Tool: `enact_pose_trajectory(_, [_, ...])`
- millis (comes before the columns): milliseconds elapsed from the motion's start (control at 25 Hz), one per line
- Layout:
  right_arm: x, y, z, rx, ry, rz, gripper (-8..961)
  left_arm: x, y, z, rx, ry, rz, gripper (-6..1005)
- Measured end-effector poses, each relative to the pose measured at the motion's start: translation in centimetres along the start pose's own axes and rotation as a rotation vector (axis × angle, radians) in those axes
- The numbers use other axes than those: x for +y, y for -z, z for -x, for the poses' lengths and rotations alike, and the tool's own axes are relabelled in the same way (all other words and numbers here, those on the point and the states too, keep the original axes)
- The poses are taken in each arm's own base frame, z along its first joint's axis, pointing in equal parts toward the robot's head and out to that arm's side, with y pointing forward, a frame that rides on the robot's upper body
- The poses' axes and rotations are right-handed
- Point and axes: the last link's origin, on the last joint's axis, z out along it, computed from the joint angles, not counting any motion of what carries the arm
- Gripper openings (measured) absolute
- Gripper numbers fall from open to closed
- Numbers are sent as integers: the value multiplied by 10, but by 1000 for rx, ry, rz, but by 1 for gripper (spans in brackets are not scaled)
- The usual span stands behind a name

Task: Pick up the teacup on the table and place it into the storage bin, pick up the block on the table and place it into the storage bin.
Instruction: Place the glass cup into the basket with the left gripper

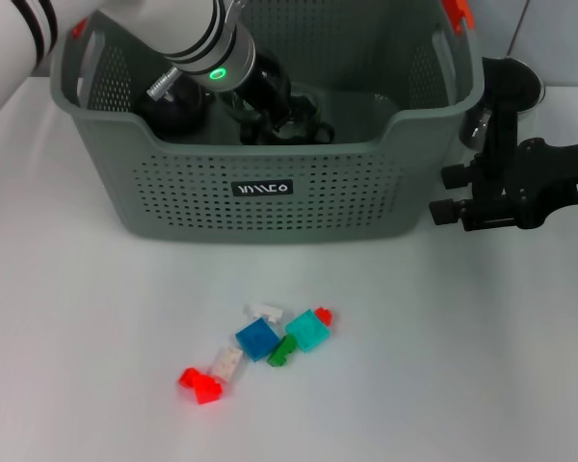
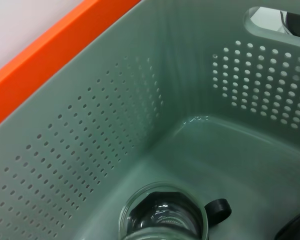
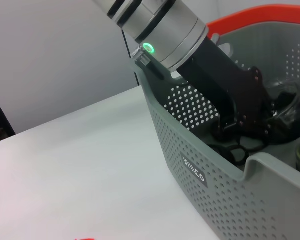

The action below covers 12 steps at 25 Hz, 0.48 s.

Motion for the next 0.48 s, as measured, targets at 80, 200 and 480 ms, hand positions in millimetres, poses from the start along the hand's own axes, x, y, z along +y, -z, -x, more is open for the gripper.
enact_pose_trajectory(80, [0,0,0,0,0,0,646,0,0,1,-1,1,0,85])
enact_pose_trajectory(200, [0,0,0,0,1,0,644,0,-1,2,-3,3,1,122])
enact_pose_trajectory(480, [0,0,0,0,0,0,645,-1,-1,6,-8,6,1,200])
